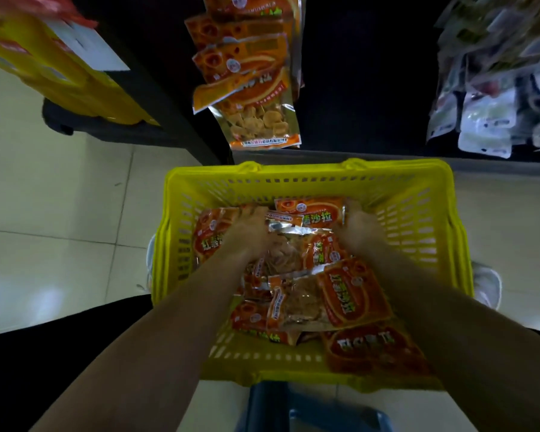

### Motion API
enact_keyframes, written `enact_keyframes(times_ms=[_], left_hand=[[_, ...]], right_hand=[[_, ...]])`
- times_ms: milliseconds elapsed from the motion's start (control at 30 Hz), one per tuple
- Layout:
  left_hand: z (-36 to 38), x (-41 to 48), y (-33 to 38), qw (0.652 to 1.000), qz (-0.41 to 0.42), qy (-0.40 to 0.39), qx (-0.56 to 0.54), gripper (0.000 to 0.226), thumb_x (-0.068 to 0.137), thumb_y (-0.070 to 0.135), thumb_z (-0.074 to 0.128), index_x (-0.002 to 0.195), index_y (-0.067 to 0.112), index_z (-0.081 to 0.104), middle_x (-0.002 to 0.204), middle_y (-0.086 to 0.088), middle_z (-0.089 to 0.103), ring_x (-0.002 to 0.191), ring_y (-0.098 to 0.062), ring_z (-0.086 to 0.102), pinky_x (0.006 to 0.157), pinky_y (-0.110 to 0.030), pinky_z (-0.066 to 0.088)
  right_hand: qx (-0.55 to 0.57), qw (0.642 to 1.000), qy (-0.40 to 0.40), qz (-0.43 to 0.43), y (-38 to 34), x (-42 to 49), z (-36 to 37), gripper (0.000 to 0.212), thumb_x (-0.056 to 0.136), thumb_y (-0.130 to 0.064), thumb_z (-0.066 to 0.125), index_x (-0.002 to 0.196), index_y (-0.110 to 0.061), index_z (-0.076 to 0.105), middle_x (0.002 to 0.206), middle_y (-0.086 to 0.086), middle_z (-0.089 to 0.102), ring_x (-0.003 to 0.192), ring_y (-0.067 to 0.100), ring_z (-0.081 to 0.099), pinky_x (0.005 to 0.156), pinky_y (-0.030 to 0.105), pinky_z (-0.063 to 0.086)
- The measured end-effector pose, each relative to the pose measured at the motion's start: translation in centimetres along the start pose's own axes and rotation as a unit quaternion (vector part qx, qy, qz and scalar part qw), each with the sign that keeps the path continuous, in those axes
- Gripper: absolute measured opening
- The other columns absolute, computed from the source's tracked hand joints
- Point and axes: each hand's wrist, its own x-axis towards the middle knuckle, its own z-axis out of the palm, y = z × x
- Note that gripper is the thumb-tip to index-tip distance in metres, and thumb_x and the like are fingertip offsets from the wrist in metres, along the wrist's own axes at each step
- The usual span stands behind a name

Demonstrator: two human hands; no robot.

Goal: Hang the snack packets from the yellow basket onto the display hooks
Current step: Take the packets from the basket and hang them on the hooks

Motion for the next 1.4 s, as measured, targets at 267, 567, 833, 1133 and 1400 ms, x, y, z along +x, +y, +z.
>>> enact_keyframes(times_ms=[267,567,833,1133,1400], left_hand=[[0.8,1.2,-1.3,1.000,-0.025,-0.010,-0.015,0.063,0.094,0.043,0.059,0.150,0.024,0.036,0.158,-0.009,0.026,0.139,-0.037,0.036,0.112,-0.048,0.037],[0.7,-0.6,-1.1,0.995,0.037,0.024,-0.089,0.017,0.084,0.032,0.074,0.099,0.029,0.066,0.121,0.002,0.058,0.106,-0.023,0.060,0.081,-0.033,0.051],[-1.0,-3.4,0.3,0.988,0.051,-0.053,-0.134,0.036,0.077,0.024,0.086,0.095,0.023,0.056,0.104,-0.003,0.068,0.084,-0.019,0.064,0.067,-0.035,0.054],[-5.7,-6.4,-0.8,0.993,0.040,0.040,-0.108,0.033,0.085,0.023,0.077,0.113,0.027,0.061,0.106,0.002,0.064,0.094,-0.018,0.062,0.080,-0.025,0.046],[-5.3,-7.5,-1.4,0.998,-0.055,0.026,0.035,0.064,0.078,0.053,0.075,0.132,0.023,0.057,0.135,-0.011,0.059,0.121,-0.033,0.057,0.098,-0.043,0.050]], right_hand=[[0.036,0.998,0.046,-0.026,0.5,0.7,0.5,0.037,0.097,-0.053,0.049,0.112,-0.022,0.064,0.110,0.009,0.066,0.096,0.026,0.063,0.084,0.041,0.054],[0.149,0.979,0.137,-0.005,1.4,-1.5,-3.0,0.030,0.103,-0.037,0.046,0.120,-0.014,0.056,0.110,0.011,0.068,0.097,0.029,0.064,0.070,0.030,0.042],[0.119,0.988,0.096,-0.032,2.1,-3.3,-5.5,0.022,0.098,-0.020,0.053,0.120,-0.021,0.058,0.116,0.006,0.066,0.094,0.023,0.062,0.061,0.024,0.041],[0.082,0.989,0.064,-0.104,-1.4,-5.4,-8.8,0.021,0.097,-0.028,0.059,0.117,-0.026,0.065,0.110,0.005,0.069,0.099,0.026,0.064,0.079,0.029,0.048],[0.020,0.983,0.154,-0.102,-1.9,-8.3,-11.3,0.029,0.097,-0.029,0.052,0.125,-0.028,0.061,0.111,0.013,0.070,0.102,0.039,0.063,0.082,0.043,0.055]])
